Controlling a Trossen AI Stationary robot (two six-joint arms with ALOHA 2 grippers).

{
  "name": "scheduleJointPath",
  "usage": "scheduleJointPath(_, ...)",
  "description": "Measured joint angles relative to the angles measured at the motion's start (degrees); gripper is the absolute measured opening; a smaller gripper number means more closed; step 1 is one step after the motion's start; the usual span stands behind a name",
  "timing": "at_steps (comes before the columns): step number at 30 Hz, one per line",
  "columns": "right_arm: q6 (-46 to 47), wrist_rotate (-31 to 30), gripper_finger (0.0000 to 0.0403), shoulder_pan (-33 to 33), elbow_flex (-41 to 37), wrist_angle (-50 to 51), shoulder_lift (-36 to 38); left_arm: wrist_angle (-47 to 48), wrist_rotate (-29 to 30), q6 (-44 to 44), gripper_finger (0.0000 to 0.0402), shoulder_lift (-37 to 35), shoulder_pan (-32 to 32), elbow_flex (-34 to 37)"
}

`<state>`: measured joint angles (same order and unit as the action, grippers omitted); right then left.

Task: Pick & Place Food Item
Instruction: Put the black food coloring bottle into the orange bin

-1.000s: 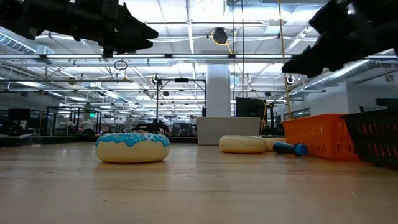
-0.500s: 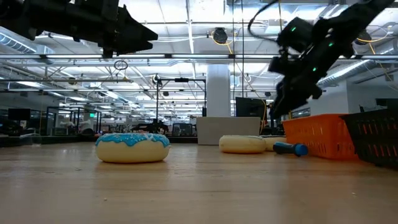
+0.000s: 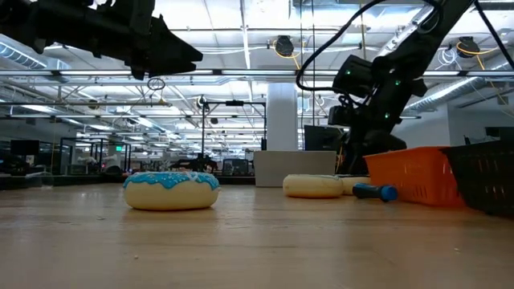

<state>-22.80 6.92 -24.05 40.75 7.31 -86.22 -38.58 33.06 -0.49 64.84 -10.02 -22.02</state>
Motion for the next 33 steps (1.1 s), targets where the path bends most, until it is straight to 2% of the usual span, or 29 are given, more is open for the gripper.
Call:
scheduleJointPath(7, 0.0, 0.8, 0.0148, 0.0, 0.0, 0.1, -1.6, 0.5, 0.0, 0.0, 0.0241, 0.0, 0.0, 0.0)
scheduleJointPath(19, 0.5, 0.8, 0.0051, 0.0, 0.0, 0.0, -1.6, 1.2, 0.0, 0.0, 0.0241, 0.0, 0.0, 0.0)
scheduleJointPath(25, 0.6, 0.4, 0.0047, 0.1, -0.2, -2.4, -0.7, 1.1, 0.0, 0.0, 0.0241, 0.0, 0.0, 0.0)
scheduleJointPath(33, 0.8, 0.2, 0.0047, 0.1, -0.1, -3.5, 6.0, 1.6, 0.0, 0.0, 0.0241, 0.0, 0.2, 0.0)
